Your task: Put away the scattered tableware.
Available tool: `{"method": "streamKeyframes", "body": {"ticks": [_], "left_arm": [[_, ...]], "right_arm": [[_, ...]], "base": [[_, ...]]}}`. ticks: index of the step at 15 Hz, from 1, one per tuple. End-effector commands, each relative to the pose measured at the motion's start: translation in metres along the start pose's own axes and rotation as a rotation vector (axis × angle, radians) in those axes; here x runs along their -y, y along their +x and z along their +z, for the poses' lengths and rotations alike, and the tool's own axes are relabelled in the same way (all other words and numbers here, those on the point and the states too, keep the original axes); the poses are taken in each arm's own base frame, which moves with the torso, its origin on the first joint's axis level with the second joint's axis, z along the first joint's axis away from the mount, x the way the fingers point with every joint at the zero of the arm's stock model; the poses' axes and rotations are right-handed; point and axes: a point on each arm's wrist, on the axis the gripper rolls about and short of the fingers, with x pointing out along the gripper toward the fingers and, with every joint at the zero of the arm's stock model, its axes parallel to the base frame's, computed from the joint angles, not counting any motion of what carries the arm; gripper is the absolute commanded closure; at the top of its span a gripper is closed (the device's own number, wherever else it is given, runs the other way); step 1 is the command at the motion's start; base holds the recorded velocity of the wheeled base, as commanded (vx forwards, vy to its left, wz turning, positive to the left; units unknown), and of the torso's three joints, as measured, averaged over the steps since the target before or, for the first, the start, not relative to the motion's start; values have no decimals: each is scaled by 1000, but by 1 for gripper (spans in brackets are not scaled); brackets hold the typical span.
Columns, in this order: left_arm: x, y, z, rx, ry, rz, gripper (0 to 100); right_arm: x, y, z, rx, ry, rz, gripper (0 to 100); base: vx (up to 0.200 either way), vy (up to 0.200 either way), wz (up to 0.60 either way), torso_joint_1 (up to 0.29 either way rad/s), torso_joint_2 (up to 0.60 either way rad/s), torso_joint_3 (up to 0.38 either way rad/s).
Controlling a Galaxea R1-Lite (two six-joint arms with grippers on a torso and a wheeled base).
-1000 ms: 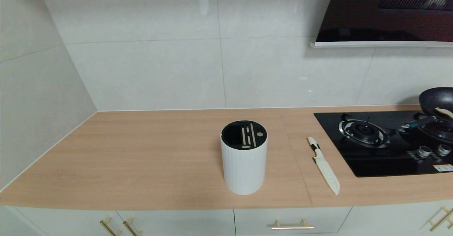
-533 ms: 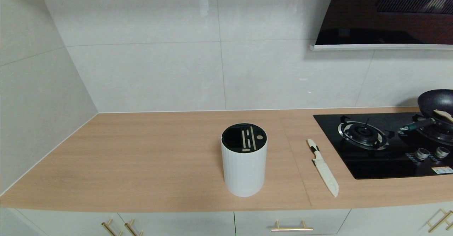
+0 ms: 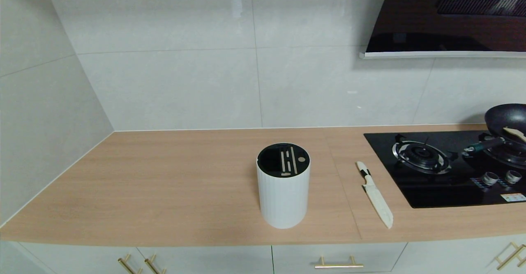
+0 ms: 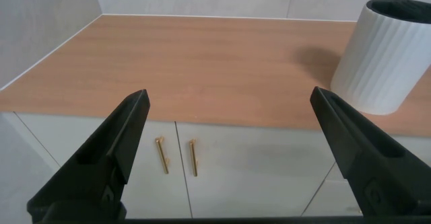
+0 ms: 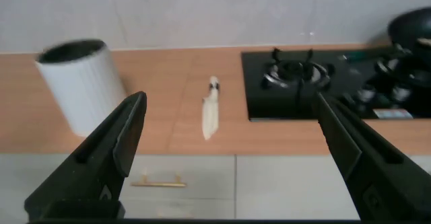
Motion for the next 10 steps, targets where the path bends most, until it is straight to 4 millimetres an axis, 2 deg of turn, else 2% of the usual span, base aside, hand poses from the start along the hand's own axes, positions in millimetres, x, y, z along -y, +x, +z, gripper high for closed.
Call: {"method": "streamKeyframes", "body": {"ticks": [1, 3, 6, 8, 10], "left_arm": [[0, 0, 0, 0, 1, 1, 0], [0, 0, 0, 1, -1, 1, 0], [0, 0, 0, 0, -1, 1, 0], [0, 0, 0, 0, -1, 1, 0], [0, 0, 0, 1, -1, 1, 0]], "right_arm": [[-2, 77, 51, -278, 5, 70, 0], [-7, 133, 57, -384, 5, 119, 0], [-14, 214, 39, -437, -10, 108, 0], [-16, 251, 22, -509, -11, 105, 0], [-26, 277, -2, -601, -20, 138, 0]], "base": [[0, 0, 0, 0, 0, 0], [0, 0, 0, 0, 0, 0], [0, 0, 0, 0, 0, 0], [0, 0, 0, 0, 0, 0], [0, 0, 0, 0, 0, 0]]}}
